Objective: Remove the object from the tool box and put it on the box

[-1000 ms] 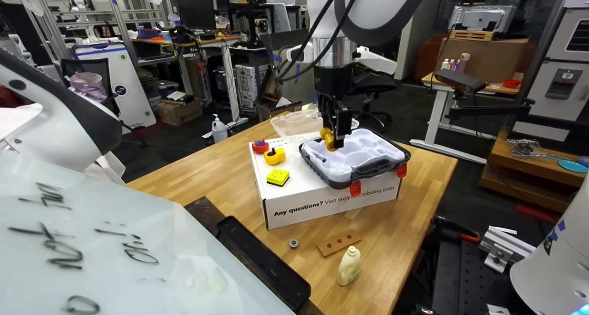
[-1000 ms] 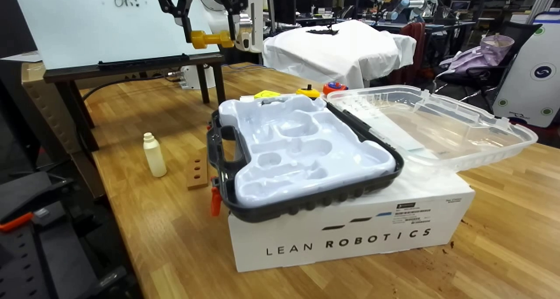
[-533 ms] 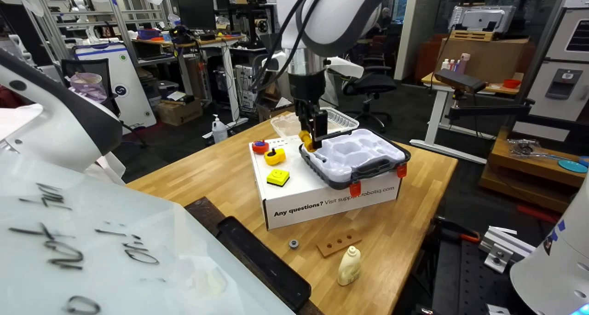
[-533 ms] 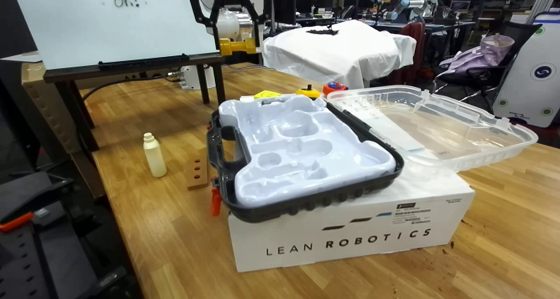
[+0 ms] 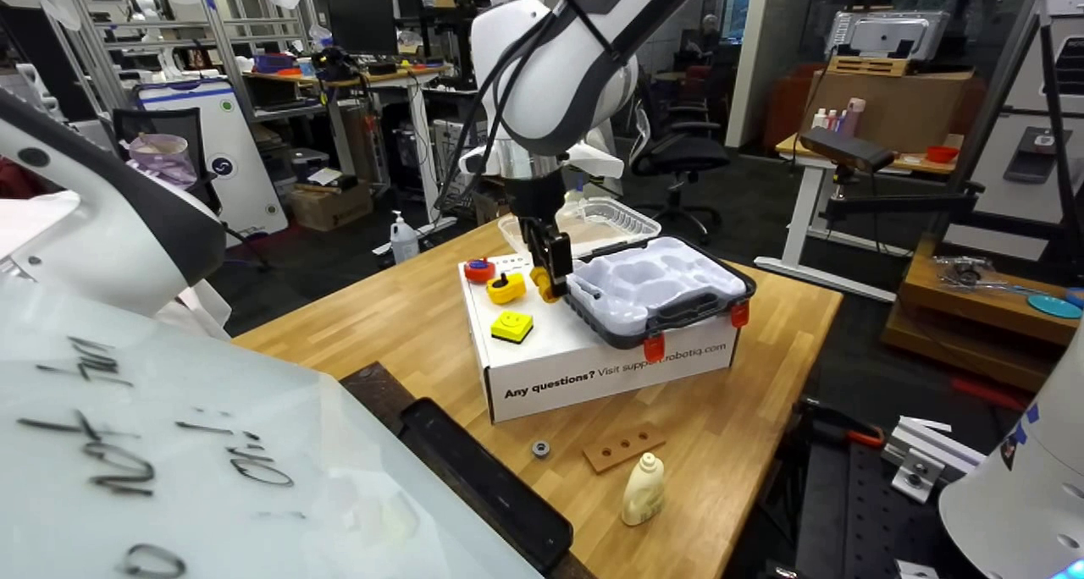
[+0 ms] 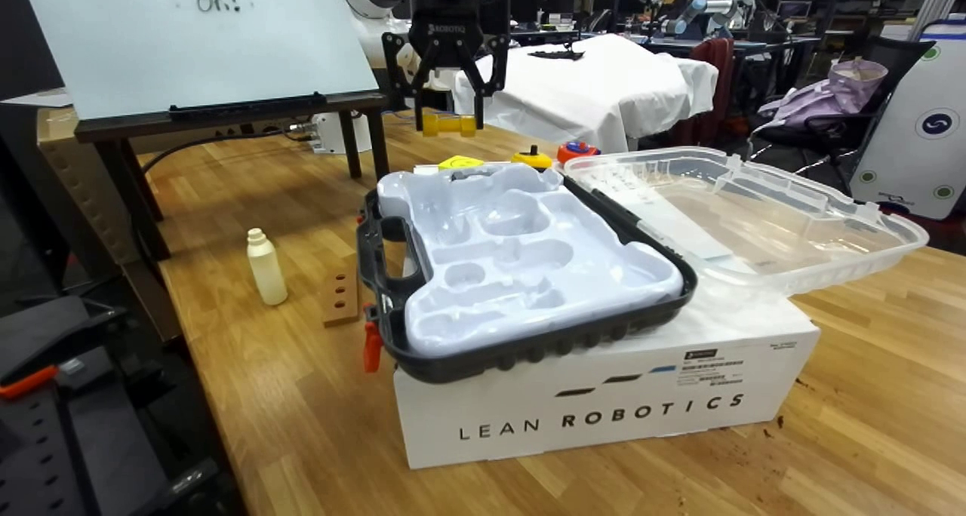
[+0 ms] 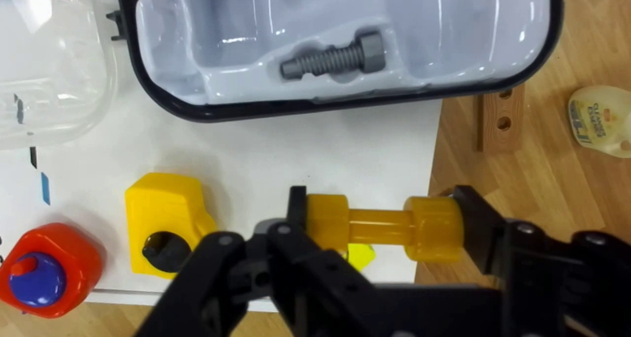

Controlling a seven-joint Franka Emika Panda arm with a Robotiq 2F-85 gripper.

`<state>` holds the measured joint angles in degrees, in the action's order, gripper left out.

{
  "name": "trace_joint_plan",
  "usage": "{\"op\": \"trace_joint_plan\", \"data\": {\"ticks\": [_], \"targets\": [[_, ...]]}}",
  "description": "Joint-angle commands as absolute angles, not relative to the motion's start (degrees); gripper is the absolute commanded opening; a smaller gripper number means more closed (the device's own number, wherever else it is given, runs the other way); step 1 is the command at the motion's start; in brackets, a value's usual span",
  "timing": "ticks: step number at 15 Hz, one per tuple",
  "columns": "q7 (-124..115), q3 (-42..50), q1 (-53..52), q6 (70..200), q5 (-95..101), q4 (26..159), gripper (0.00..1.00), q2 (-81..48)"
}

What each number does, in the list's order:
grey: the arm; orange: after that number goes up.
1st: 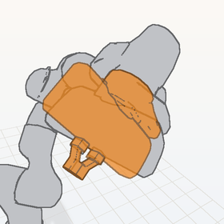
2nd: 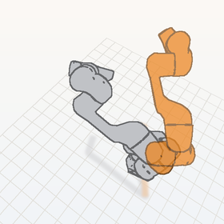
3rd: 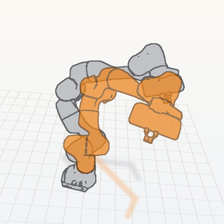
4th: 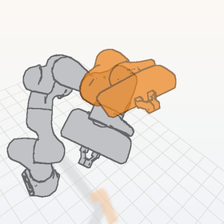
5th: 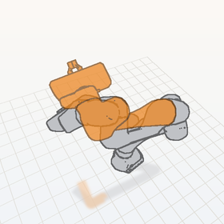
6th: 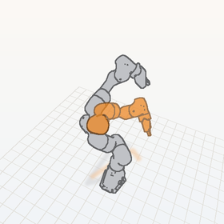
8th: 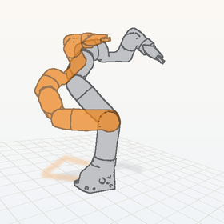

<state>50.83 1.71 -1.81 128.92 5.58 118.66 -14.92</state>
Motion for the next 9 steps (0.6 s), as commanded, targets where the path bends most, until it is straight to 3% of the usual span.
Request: {"op": "trace_joint_plan", "data": {"ticks": [1,9], "targets": [[52.6,-0.5,1.1,127.0,3.9,116.2,0.48,-17.3],[52.0,-1.6,2.9,126.5,2.9,116.4,0.48,-19.6]]}}
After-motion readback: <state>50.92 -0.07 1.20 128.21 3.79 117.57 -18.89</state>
